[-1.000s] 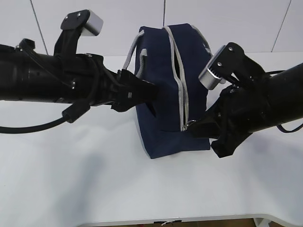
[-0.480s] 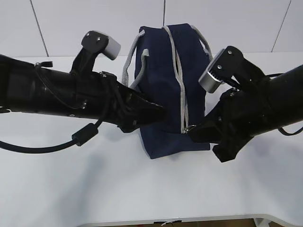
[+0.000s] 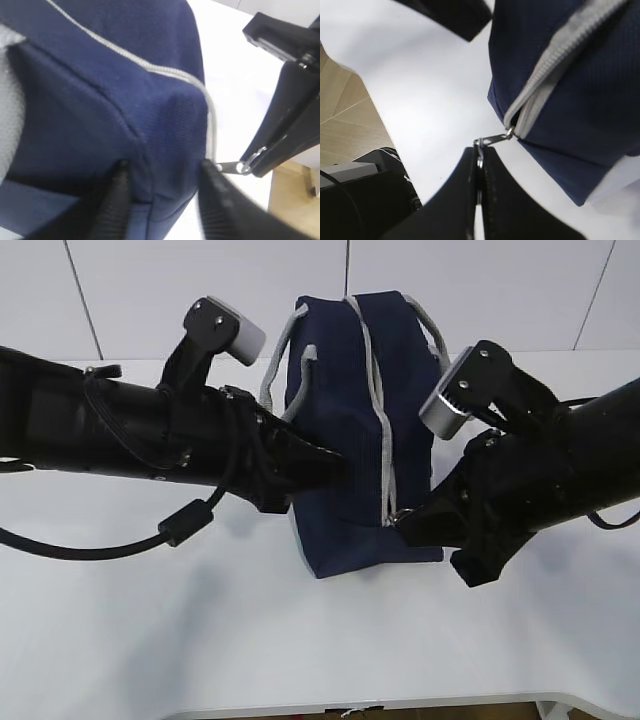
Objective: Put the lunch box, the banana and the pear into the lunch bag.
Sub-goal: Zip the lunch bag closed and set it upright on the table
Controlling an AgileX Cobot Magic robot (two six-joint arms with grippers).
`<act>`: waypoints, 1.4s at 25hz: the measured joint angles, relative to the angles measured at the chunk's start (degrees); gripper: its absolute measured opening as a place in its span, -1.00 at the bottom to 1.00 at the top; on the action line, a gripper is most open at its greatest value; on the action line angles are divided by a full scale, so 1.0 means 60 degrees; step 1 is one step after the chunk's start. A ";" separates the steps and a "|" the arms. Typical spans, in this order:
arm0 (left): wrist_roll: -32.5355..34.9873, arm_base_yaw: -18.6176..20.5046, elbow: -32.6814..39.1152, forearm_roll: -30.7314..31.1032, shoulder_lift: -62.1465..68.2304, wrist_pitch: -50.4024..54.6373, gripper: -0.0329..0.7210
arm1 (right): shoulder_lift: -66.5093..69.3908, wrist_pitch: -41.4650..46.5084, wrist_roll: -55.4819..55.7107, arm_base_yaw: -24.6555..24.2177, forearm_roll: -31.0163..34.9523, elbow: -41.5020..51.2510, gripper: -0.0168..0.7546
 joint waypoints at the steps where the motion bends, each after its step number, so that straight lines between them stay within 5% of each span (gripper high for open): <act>1: 0.0020 0.0000 0.0000 0.0000 0.0063 0.0000 -0.32 | 0.0000 0.0000 0.0018 0.0000 0.0000 0.0000 -0.91; 3: 0.0058 0.0000 0.0000 0.0000 0.0128 0.0000 -0.71 | 0.0000 0.0024 0.0018 0.0000 0.0000 0.0000 -0.91; 6: 0.0058 0.0000 0.0000 0.0000 0.0144 0.0000 -0.92 | 0.0000 0.0070 0.0018 0.0000 -0.0016 0.0000 -0.91; 13: 0.0074 0.0000 0.0000 0.0000 0.0144 0.0007 -0.95 | 0.0000 0.0166 0.0275 0.0000 -0.0127 -0.0135 -0.91; 21: 0.0074 0.0000 0.0000 0.0000 0.0144 0.0266 -0.95 | 0.0000 0.1065 0.2880 0.0000 -0.2195 -0.1370 -0.91; 35: 0.0093 0.0000 0.0000 0.0000 0.0144 0.0287 -0.95 | 0.0000 0.2365 0.5675 0.0000 -0.2886 -0.3130 -0.91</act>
